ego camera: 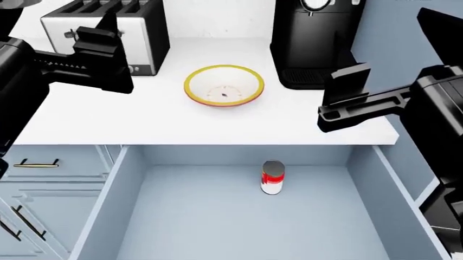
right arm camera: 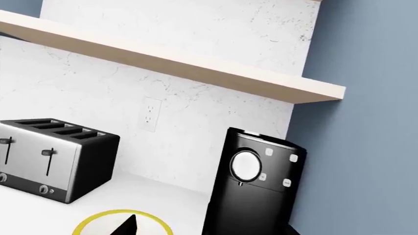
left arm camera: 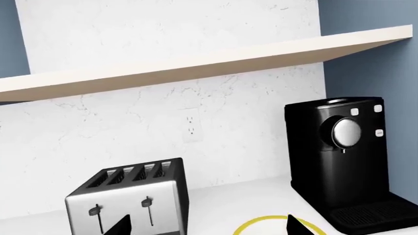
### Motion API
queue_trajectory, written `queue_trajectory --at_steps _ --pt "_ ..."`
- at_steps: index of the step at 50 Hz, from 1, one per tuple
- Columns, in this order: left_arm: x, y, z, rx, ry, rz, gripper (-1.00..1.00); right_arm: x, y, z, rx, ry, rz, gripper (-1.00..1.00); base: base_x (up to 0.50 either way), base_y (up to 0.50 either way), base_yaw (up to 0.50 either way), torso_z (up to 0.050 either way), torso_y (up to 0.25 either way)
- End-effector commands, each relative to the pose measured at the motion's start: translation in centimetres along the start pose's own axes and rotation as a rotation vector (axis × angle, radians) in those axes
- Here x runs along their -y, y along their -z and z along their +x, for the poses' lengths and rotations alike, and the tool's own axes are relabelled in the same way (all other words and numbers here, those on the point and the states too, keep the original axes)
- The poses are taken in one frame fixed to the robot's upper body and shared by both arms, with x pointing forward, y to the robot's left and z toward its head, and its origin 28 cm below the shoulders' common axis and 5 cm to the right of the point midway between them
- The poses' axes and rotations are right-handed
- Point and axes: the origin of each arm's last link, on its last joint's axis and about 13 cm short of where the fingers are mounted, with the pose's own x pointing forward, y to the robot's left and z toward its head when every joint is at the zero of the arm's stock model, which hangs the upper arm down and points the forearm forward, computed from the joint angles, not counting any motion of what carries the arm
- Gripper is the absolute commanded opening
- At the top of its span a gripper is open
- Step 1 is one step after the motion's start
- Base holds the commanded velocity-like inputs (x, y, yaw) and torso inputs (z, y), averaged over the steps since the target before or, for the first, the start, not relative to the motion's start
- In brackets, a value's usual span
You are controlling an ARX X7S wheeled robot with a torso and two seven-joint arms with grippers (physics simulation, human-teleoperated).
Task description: Place the bar in the bowl and close the drawer.
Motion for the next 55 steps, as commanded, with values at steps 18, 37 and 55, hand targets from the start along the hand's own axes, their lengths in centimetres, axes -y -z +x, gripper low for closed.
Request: queue_trajectory --at_steps 18,37,55 --pt "0.2 0.6 0.5 -0.012 0.015 0.001 1.00 1.1 -4.4 2.0 -0.259 -0.204 -0.171 1.00 0.00 0.00 0.00 0.000 0.000" --pt "0.3 0.7 0.6 -0.035 0.023 0.027 1.00 2.6 -5.4 5.5 -0.542 -0.417 -0.316 1.00 0.00 0.00 0.00 0.000 0.000" --pt "0.6 0.7 0.7 -0.061 0.035 0.034 1.00 2.4 -4.7 6.3 -0.788 -0.737 -0.326 1.00 0.00 0.00 0.00 0.000 0.000"
